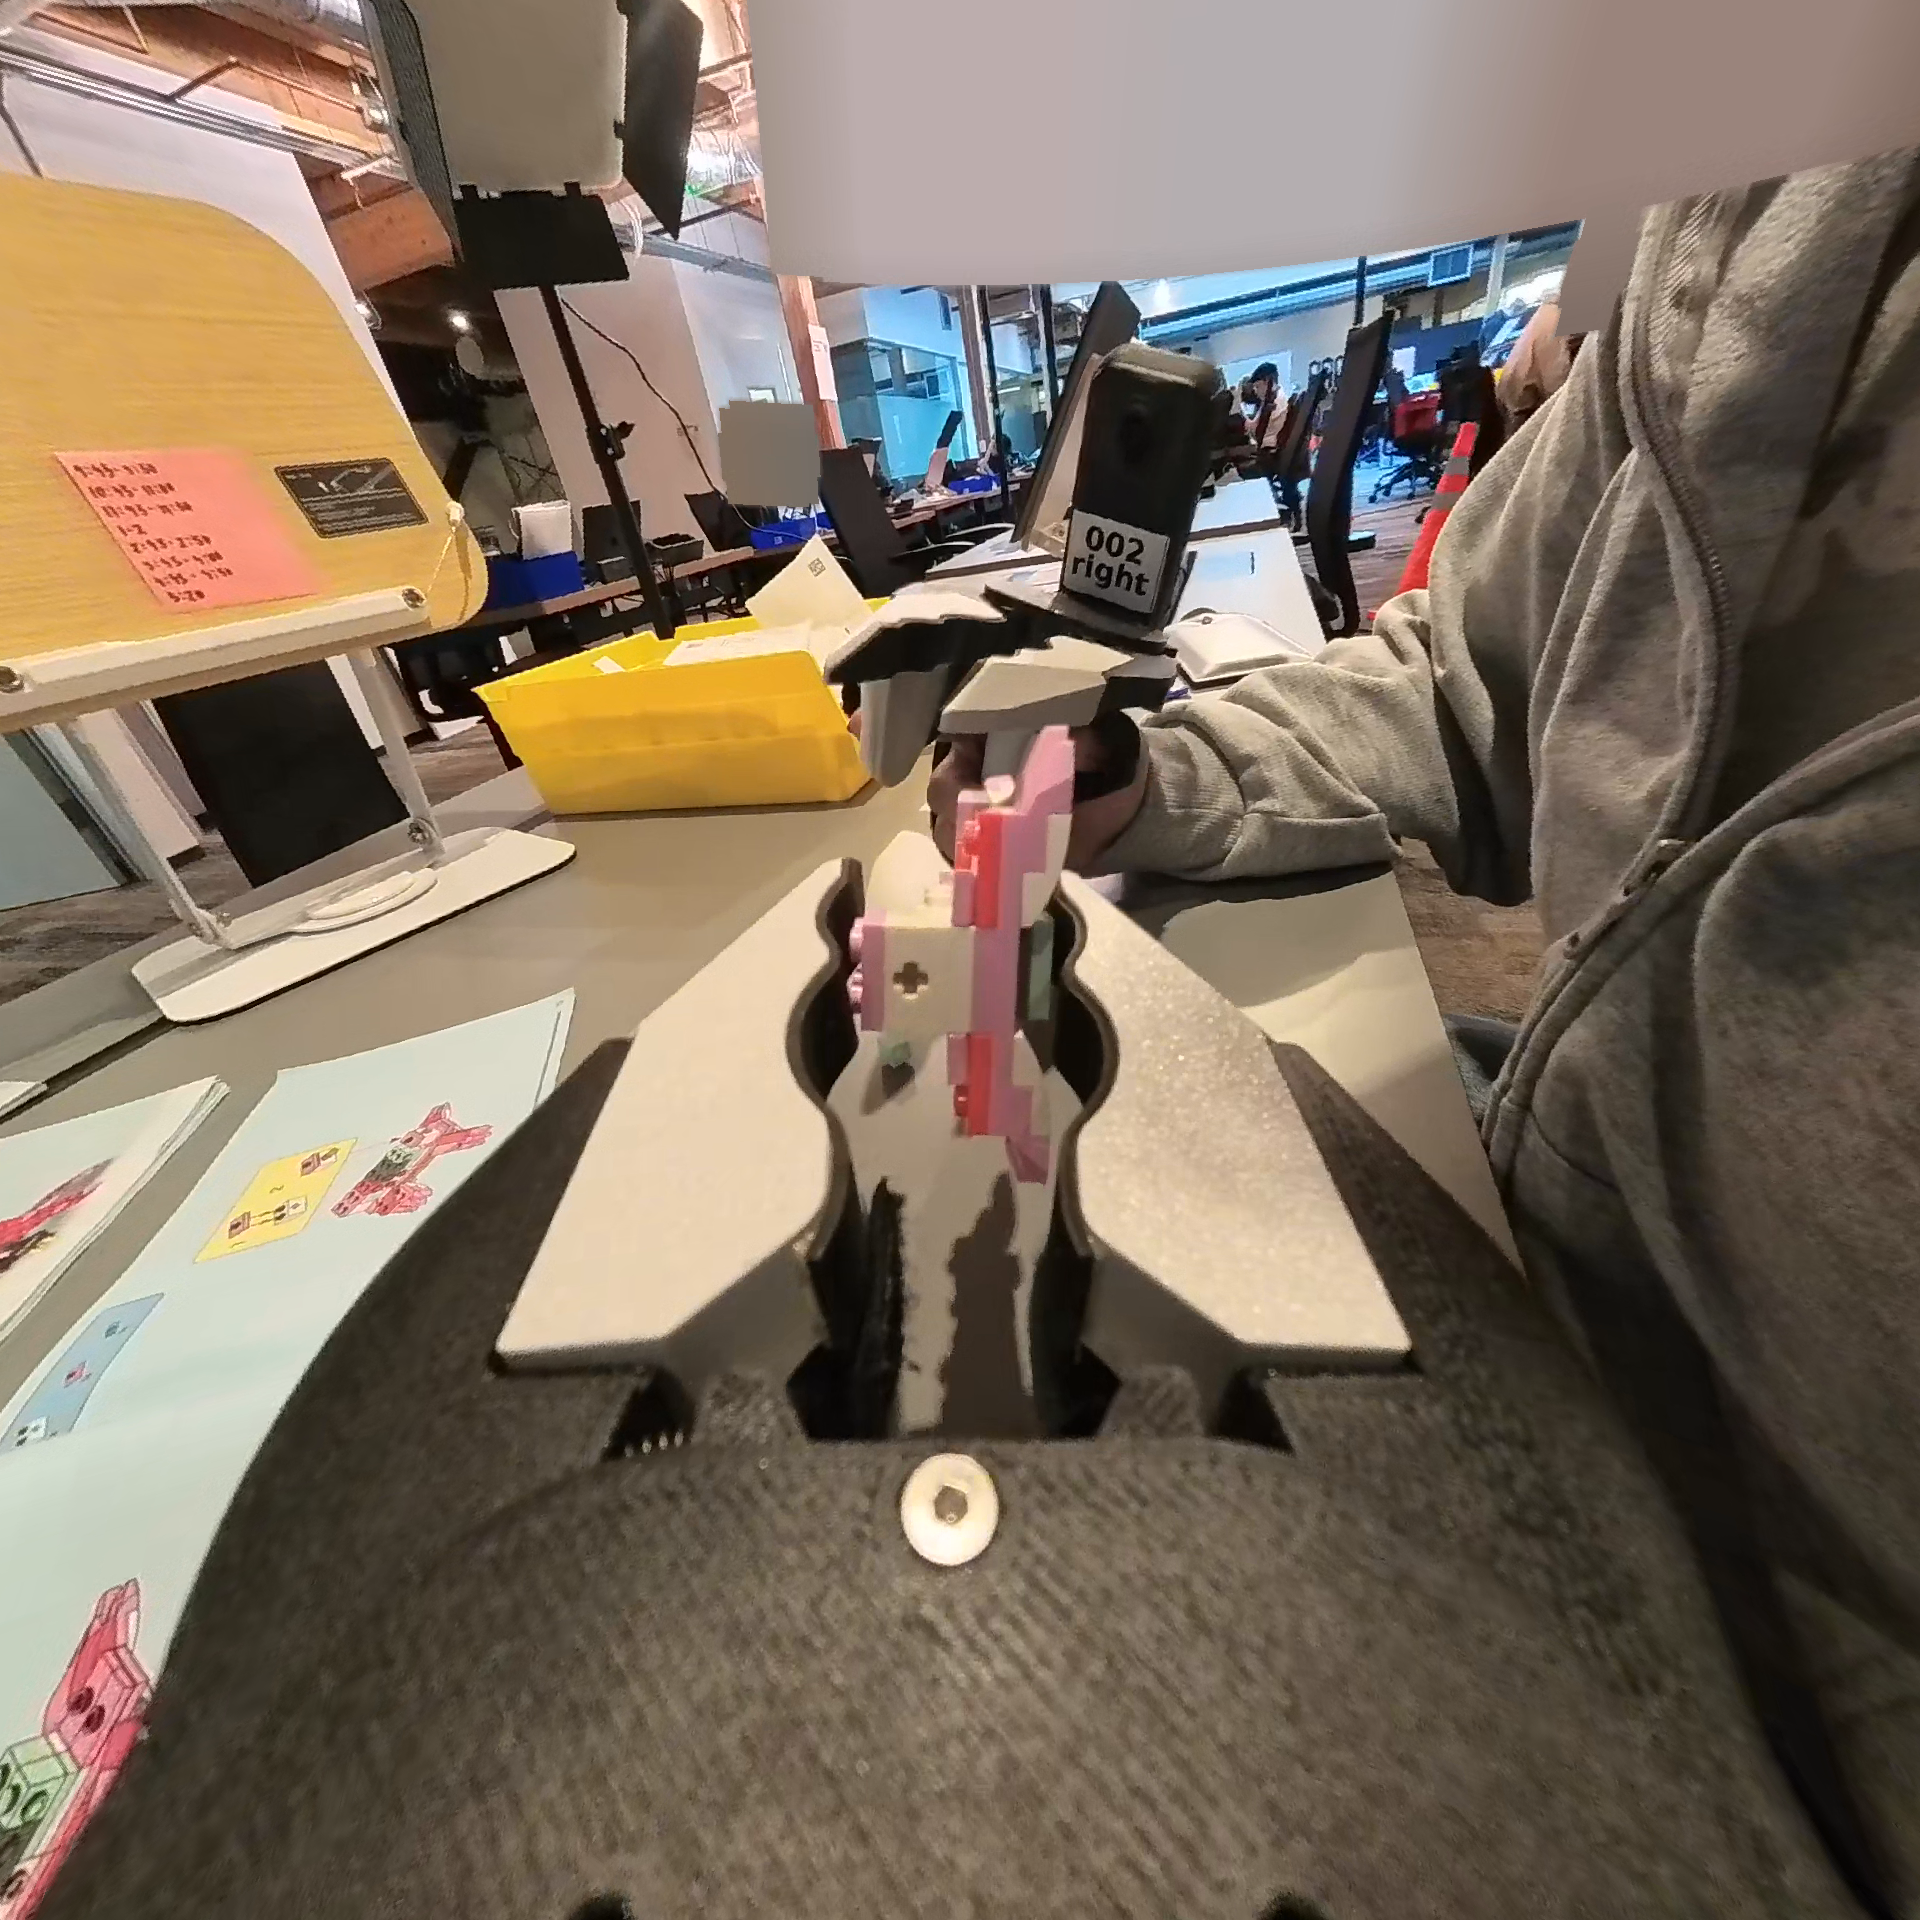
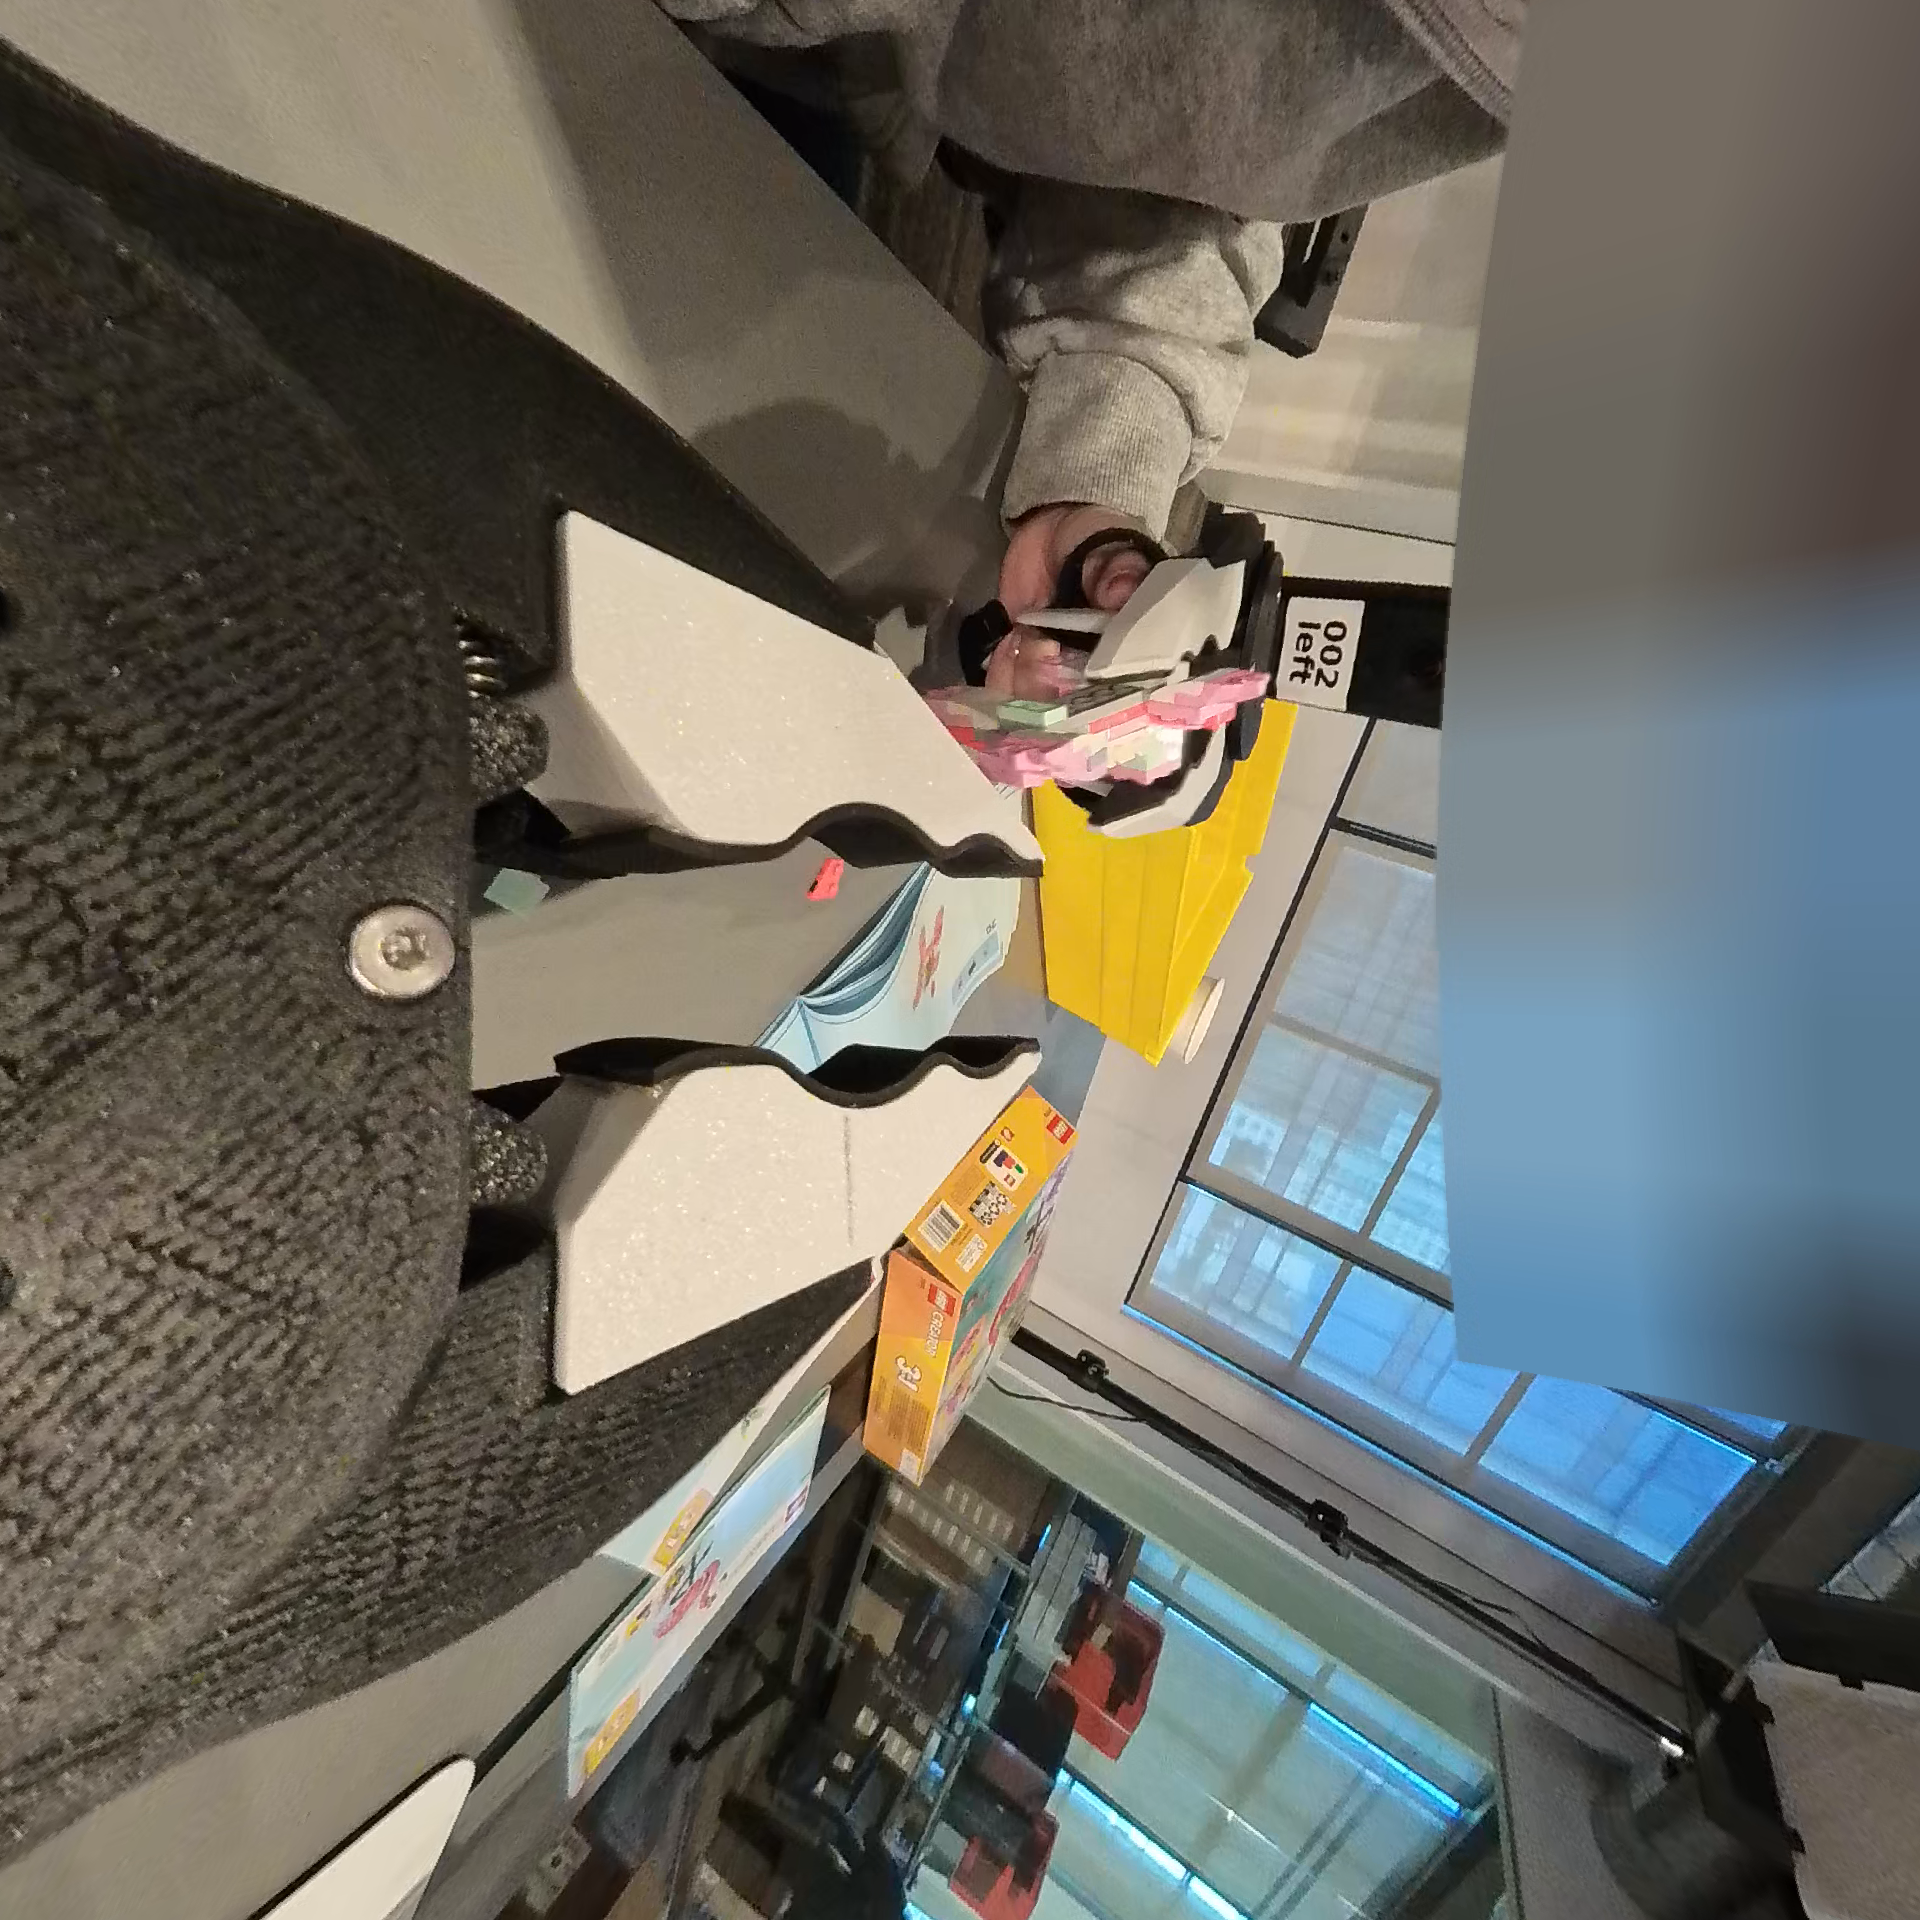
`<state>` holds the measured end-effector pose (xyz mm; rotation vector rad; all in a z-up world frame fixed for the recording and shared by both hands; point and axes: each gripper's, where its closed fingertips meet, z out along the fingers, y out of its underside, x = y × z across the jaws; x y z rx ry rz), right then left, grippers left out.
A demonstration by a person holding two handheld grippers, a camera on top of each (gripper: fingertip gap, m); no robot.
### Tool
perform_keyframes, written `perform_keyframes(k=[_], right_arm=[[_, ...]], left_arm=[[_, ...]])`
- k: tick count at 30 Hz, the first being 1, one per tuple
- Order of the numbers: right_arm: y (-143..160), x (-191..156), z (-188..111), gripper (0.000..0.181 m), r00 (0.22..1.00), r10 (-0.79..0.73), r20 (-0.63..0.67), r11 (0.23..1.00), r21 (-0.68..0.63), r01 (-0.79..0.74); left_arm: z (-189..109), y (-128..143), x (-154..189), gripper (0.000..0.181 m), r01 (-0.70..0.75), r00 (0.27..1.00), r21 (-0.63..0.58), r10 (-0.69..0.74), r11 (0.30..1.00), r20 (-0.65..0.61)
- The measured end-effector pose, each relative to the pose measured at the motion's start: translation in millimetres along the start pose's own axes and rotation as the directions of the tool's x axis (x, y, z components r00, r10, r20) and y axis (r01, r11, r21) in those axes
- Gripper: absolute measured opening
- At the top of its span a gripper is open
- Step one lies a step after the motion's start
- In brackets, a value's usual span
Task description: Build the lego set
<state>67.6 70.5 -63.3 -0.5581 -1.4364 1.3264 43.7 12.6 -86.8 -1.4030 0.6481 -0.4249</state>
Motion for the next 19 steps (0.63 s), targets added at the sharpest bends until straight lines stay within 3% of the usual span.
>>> perform_keyframes(k=[19], right_arm=[[3,-1,1,0.028,0.999,0.025,0.02,1.0,-0.007,-0.025]], left_arm=[[-7,-17,4,0.033,-0.055,0.998,0.106,0.056,0.993,-0.001]])
